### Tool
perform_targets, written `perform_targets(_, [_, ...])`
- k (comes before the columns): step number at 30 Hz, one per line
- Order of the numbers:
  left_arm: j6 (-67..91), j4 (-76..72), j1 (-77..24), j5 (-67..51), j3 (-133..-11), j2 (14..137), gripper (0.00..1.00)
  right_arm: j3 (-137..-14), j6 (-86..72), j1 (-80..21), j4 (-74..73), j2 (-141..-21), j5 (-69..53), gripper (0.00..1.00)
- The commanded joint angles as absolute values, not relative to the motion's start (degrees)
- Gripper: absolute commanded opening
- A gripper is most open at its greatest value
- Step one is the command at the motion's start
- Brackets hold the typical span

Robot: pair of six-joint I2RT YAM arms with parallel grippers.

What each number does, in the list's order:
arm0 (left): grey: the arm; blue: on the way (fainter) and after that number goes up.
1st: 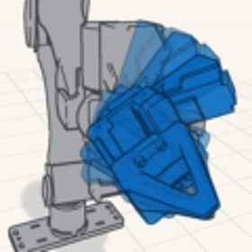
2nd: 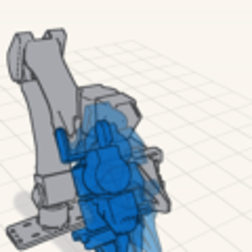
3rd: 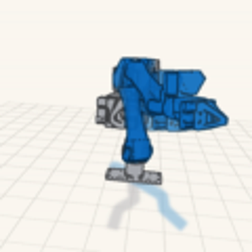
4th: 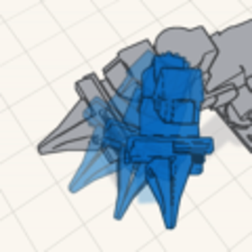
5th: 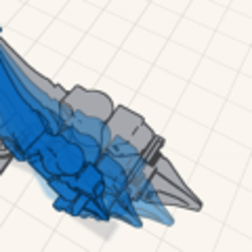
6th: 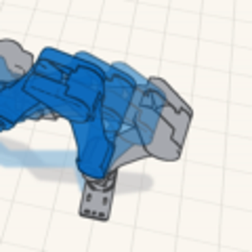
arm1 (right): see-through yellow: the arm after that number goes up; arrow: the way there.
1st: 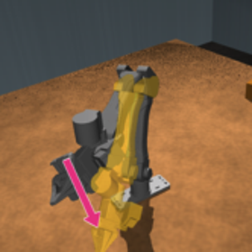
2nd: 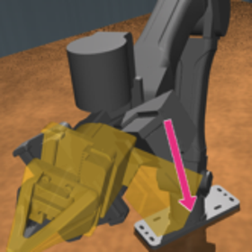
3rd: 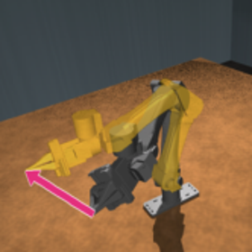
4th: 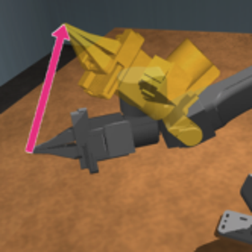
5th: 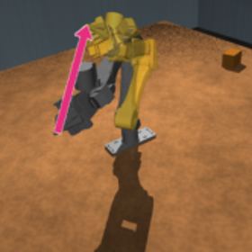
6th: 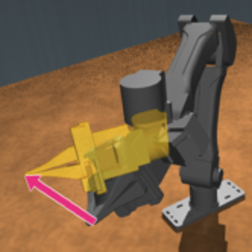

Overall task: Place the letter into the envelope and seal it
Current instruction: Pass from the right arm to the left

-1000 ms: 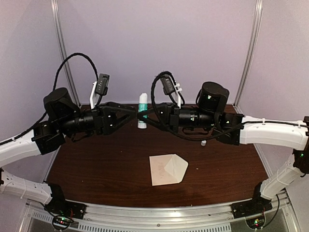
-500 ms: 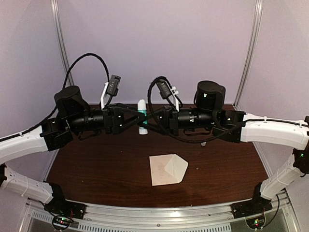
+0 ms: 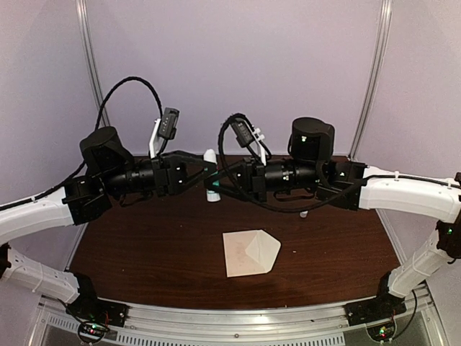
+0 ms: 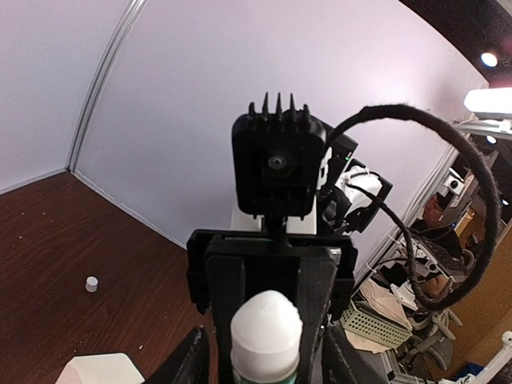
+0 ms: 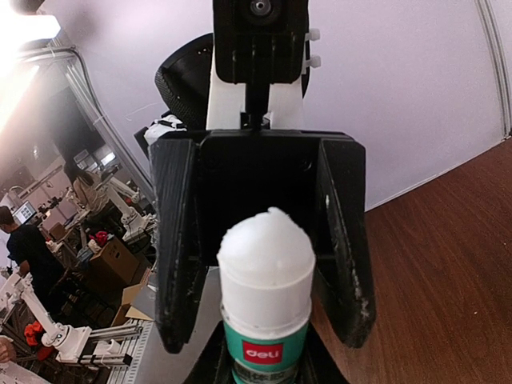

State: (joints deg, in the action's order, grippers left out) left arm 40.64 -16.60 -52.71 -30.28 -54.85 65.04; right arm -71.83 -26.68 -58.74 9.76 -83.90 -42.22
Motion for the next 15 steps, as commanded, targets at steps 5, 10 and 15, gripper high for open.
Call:
perform_targets(5, [41.3, -20.4, -52.5, -31.2, -55.3, 65.8, 0.44, -74.2, -25.1, -59.0, 8.6, -85.3, -43.4, 0.03])
perform_targets(10, [41.4, -20.7, -52.5, -31.1, -55.4, 66.1, 0.38, -74.7, -24.6, -59.0, 7.6, -85.6, -43.3, 0.03])
perform_targets(15, [41.5, -20.7, -52.5, -31.1, -55.3, 66.3, 0.34, -74.6, -24.3, -59.0, 7.6, -85.0, -41.9, 0.02])
